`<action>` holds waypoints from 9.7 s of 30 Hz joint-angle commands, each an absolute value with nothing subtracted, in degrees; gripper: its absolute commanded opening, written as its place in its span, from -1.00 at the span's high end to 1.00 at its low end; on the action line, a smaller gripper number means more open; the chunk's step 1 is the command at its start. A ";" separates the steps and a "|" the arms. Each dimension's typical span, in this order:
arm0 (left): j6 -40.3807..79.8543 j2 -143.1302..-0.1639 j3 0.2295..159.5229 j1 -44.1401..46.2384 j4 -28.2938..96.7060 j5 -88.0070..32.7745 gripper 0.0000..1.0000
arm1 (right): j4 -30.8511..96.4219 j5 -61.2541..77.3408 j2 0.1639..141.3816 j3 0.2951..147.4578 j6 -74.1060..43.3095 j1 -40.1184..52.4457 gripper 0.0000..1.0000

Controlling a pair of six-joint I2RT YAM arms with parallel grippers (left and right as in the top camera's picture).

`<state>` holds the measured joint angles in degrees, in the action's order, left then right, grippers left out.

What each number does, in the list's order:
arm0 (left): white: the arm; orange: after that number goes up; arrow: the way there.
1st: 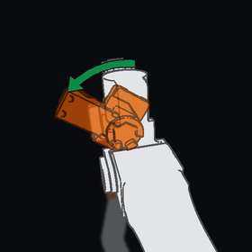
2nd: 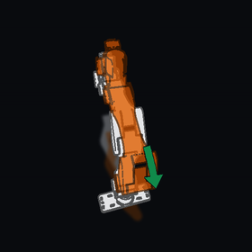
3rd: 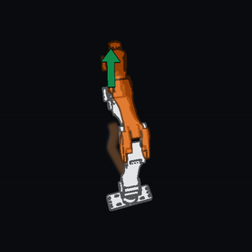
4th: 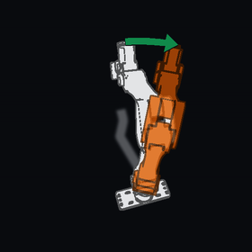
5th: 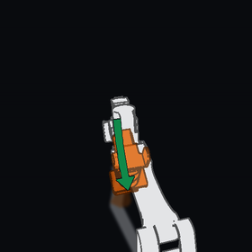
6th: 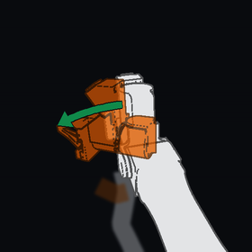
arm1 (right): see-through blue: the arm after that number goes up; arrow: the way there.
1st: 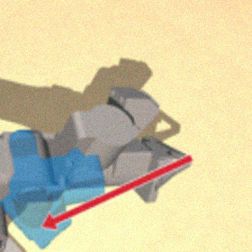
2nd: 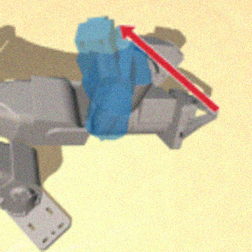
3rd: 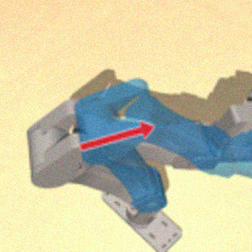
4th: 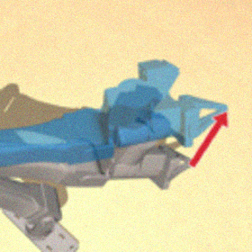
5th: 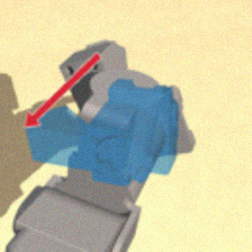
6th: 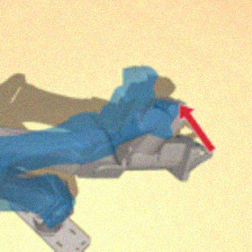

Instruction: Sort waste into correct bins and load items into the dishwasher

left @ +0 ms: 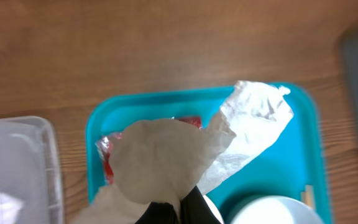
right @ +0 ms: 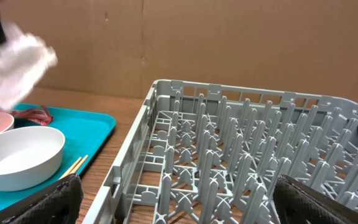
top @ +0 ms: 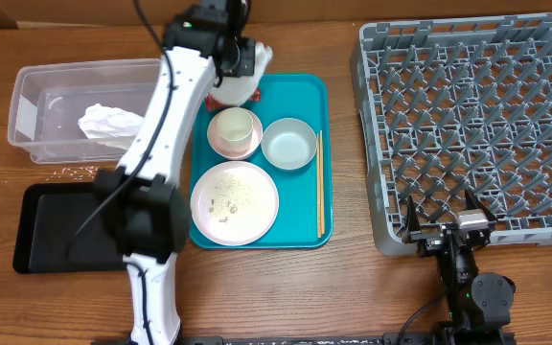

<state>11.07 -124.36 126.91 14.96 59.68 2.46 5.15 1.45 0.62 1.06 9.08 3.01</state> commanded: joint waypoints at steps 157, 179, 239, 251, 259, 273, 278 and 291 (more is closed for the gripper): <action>8.75 -129.36 138.58 -7.03 80.12 -35.46 0.78 | 4.82 1.13 0.16 0.47 9.04 2.83 -1.00; 17.39 -117.25 137.99 1.17 96.82 -4.14 0.86 | 4.82 1.13 0.16 0.47 9.04 2.83 -1.00; 37.30 -117.47 137.99 -12.36 96.79 13.50 -1.00 | -31.11 49.52 0.16 0.47 -4.05 2.87 -1.00; 37.30 -117.47 137.99 -12.36 96.79 13.50 -1.00 | -34.54 22.96 4.51 9.06 -13.67 2.87 -0.99; 37.30 -117.47 137.99 -12.36 96.79 13.50 -1.00 | -20.29 31.07 26.92 31.57 -9.08 2.90 -1.00; 37.30 -117.47 137.99 -12.36 96.79 13.50 -1.00 | 39.35 39.86 76.44 93.21 -2.09 9.04 -1.00; 37.30 -117.47 137.99 -12.27 96.79 13.47 -1.00 | 38.54 53.63 84.44 96.84 -10.92 10.72 -1.00; 37.30 -117.47 137.99 -12.36 96.79 13.50 -1.00 | 45.34 9.87 97.32 96.84 -17.67 28.14 -0.89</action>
<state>36.16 -118.02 138.12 -12.62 96.68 12.69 44.73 28.69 95.46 95.35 -15.11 23.66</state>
